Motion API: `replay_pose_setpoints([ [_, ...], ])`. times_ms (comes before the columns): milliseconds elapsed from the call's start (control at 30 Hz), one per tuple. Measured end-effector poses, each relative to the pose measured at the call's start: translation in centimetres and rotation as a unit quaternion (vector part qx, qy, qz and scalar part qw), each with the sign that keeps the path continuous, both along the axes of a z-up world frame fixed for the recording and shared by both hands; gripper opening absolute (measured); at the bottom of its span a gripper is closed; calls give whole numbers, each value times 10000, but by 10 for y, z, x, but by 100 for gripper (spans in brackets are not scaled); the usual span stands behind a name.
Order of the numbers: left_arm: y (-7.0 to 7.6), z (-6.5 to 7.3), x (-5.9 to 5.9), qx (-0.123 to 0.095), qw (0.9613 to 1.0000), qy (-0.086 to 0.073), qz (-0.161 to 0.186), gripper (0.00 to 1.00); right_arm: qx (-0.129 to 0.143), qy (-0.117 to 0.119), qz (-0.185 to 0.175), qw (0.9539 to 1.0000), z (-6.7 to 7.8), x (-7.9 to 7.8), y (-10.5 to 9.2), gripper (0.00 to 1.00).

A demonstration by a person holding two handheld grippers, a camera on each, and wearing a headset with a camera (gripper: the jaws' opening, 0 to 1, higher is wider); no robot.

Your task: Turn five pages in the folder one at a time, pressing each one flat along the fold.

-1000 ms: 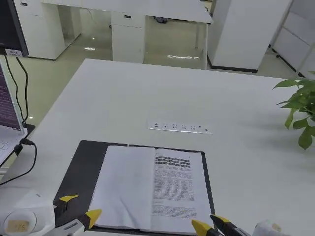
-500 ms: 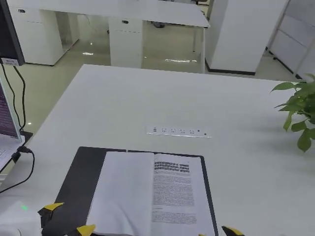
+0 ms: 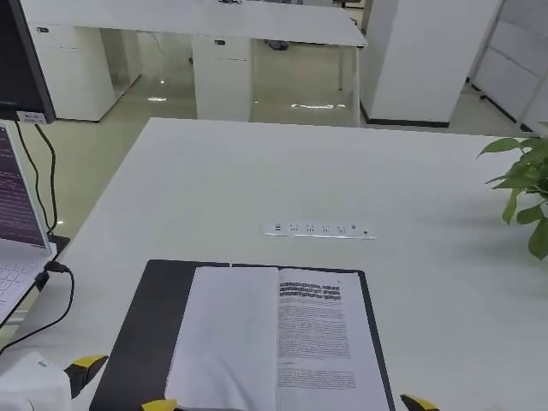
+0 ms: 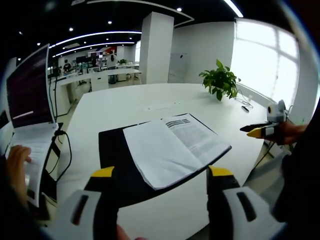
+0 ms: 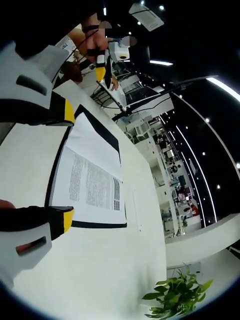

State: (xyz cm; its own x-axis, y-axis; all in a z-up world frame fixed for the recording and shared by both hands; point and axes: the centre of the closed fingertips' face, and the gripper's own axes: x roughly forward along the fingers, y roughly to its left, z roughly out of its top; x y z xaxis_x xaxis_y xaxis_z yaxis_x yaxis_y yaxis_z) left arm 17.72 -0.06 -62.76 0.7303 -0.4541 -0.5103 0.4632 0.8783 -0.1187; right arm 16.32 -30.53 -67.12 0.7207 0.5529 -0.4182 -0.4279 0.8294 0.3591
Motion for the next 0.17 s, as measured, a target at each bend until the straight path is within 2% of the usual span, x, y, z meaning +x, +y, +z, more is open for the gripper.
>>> replay_pose_setpoints([
  [167, -2, -1, -1, -51, 10000, 37, -5, 75, -152, 7, 115, 9998, -2, -4, 0, 66],
])
